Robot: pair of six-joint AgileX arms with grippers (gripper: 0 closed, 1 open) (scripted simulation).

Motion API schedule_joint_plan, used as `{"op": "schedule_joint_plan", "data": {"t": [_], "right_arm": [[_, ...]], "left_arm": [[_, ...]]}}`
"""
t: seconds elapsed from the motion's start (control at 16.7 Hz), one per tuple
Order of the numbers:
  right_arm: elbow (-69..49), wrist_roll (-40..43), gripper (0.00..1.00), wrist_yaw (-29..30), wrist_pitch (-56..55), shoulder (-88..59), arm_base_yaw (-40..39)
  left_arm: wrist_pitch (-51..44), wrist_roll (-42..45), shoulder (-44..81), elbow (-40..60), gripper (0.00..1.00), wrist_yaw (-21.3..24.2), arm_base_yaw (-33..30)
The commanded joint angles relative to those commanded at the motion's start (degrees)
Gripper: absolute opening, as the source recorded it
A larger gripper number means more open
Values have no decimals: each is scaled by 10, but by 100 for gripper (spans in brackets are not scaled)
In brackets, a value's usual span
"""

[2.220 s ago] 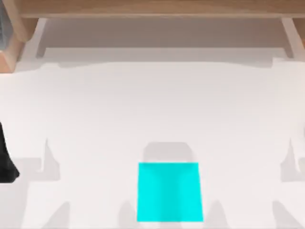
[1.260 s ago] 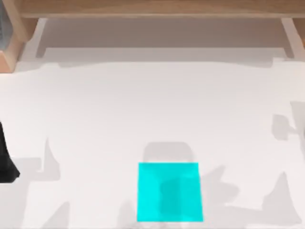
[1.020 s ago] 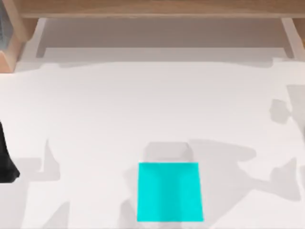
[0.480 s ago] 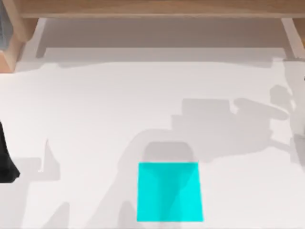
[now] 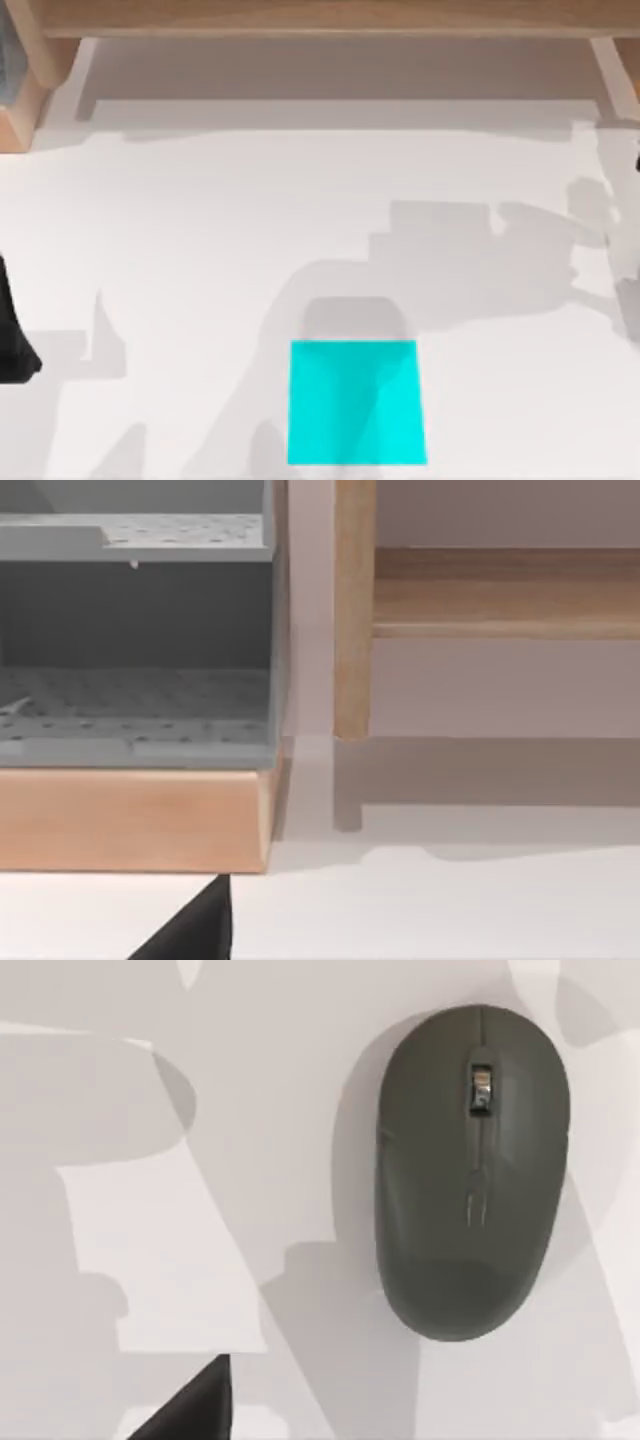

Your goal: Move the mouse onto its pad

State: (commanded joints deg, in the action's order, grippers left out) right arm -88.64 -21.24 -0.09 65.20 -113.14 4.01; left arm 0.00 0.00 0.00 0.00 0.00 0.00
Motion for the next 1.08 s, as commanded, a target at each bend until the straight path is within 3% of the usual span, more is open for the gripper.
{"op": "schedule_joint_plan", "data": {"t": [0.54, 0.84, 1.08], "right_arm": [[110, -3, 100, 1, -184, -71, 1], [122, -3, 100, 1, -200, -79, 1], [122, -3, 70, 1, -200, -79, 1]], "left_arm": [[0, 0, 0, 0, 100, 0, 0], [0, 0, 0, 0, 100, 0, 0], [0, 0, 0, 0, 100, 0, 0]]}}
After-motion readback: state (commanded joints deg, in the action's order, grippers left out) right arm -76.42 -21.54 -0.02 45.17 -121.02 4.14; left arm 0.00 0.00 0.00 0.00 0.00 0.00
